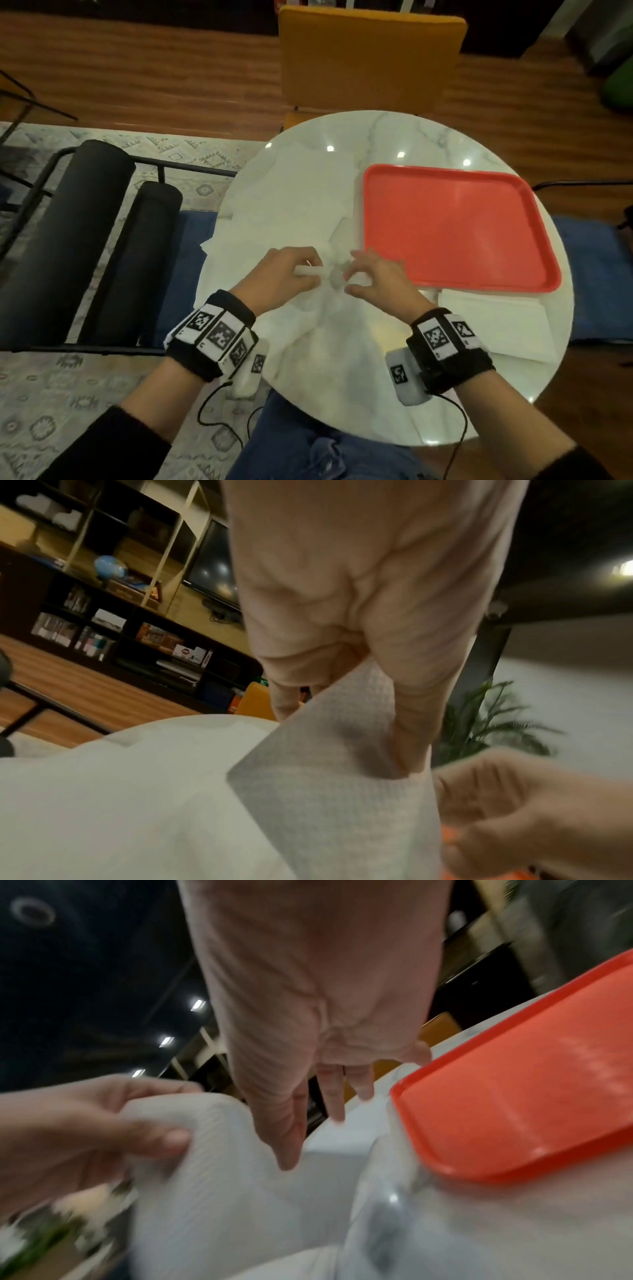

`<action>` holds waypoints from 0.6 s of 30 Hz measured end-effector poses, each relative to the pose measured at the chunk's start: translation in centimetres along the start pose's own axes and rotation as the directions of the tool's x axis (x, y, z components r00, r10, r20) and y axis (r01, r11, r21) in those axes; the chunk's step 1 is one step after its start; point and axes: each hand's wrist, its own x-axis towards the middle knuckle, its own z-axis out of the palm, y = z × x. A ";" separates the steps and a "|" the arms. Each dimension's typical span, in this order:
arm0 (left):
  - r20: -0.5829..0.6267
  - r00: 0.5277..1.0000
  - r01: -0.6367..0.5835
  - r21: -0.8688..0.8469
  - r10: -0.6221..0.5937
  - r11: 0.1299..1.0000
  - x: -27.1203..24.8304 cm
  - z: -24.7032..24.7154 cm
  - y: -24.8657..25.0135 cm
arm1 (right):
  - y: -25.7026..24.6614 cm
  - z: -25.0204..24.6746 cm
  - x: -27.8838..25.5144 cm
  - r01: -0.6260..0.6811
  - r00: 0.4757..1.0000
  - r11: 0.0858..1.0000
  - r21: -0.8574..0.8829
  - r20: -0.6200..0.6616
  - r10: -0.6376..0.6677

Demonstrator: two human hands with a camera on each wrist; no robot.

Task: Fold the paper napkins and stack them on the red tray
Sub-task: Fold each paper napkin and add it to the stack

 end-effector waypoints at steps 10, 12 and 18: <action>-0.115 0.993 -0.058 -0.581 -0.011 0.812 0.3 5.2 10.2 | 9.8 -5.5 -10.8 -0.130 0.972 0.544 0.829 0.000 0.233; -0.107 0.994 -0.041 -0.594 -0.029 0.804 0.8 6.9 11.0 | 11.4 -5.3 -12.0 -0.106 0.963 0.480 0.871 -0.031 0.268; -0.005 0.996 0.075 -0.505 -0.090 0.860 1.6 10.3 10.7 | 19.4 -5.8 -13.7 -0.101 0.824 0.414 0.905 -0.157 0.544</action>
